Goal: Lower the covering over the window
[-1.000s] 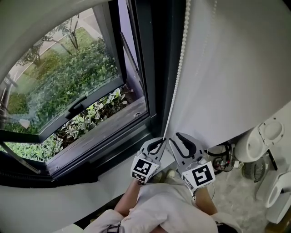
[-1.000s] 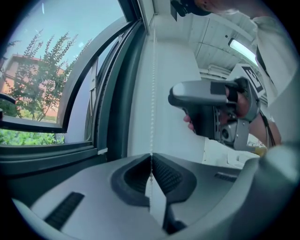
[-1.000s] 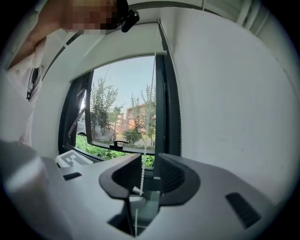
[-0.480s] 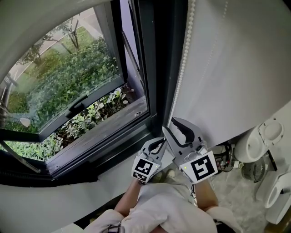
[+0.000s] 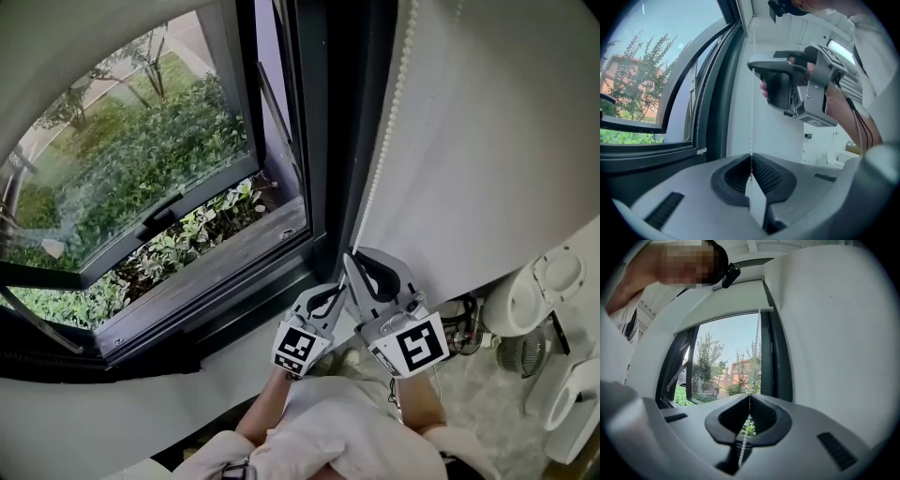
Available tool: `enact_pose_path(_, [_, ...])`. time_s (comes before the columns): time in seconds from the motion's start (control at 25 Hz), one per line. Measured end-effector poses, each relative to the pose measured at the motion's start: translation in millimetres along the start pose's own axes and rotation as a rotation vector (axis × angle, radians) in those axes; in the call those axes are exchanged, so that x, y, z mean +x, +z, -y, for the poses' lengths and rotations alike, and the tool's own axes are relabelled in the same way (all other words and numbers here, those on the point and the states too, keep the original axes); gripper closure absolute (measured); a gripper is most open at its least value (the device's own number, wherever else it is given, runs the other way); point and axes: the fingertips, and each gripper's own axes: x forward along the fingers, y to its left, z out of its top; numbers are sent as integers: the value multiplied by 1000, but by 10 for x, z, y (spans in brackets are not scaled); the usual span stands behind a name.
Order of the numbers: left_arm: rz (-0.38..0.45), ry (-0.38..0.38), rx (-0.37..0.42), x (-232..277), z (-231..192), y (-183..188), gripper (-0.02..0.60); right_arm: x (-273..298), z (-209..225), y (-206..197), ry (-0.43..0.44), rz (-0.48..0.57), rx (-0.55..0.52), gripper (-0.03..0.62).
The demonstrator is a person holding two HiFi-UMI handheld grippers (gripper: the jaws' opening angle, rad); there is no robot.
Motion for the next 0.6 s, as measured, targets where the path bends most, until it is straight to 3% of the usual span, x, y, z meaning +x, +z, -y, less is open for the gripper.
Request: enact_pose_path(0.6, [-97,9,-30,19,6,-631,563,-13,-41,-645,-8,-77,62,597])
